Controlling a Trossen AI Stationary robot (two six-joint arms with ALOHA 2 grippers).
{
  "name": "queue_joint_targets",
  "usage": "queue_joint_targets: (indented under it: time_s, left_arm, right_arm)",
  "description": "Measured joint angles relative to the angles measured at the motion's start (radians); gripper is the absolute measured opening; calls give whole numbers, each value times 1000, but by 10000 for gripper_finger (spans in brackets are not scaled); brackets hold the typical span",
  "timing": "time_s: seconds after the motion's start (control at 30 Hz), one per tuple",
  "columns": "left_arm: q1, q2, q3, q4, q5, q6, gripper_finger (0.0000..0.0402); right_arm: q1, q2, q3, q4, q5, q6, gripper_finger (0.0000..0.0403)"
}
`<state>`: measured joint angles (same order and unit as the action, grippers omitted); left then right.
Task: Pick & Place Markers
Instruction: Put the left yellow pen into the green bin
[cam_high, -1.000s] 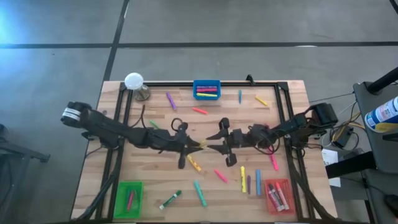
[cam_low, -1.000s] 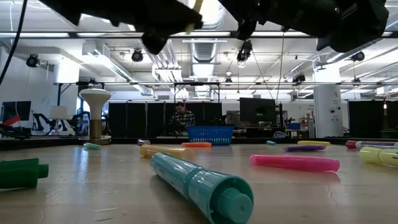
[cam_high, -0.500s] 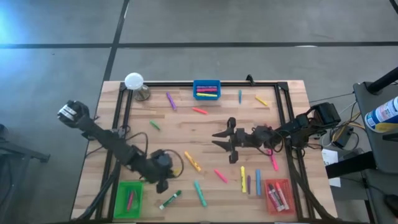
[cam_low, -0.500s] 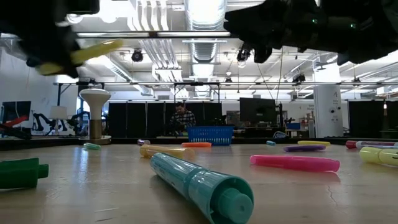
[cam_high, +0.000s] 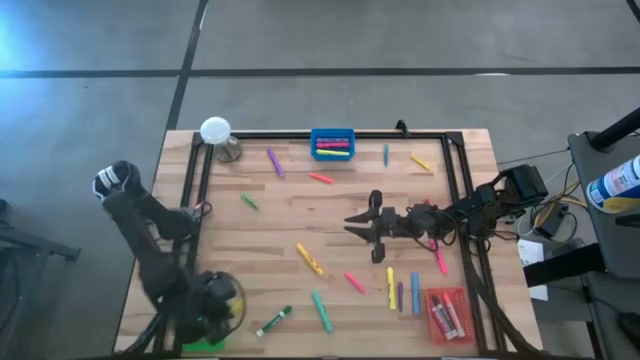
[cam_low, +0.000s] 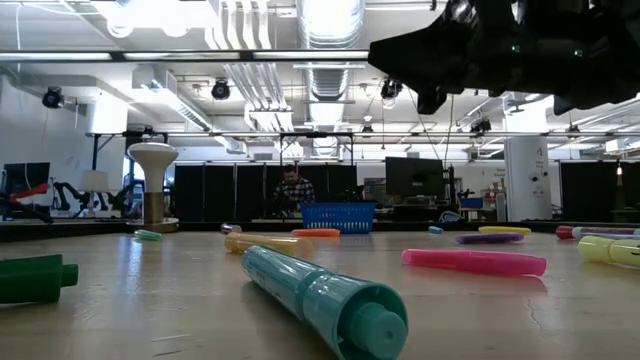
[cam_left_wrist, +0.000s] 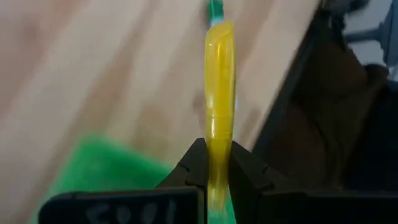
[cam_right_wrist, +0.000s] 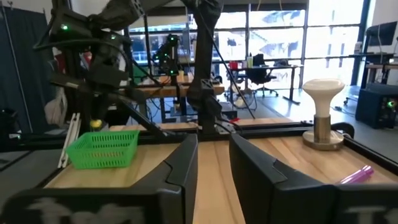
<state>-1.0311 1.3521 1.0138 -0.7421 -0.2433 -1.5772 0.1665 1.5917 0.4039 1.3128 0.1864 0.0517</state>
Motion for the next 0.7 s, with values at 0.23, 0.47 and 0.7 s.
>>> queue_joint_targets:
  time_s: [0.23, 0.47, 0.7]
  left_arm:
    - [-162, 6, -3, -127, 25, -338, 30]
    - [-205, 8, -53, -161, 66, -497, 30]
    - [-201, 8, -126, -38, 106, -503, 49]
  right_arm:
    - [2, 0, -22, 0, 0, 2, 75]
    - [2, 0, -37, 1, -1, 16, 77]
    - [2, 0, -44, 1, -1, 19, 72]
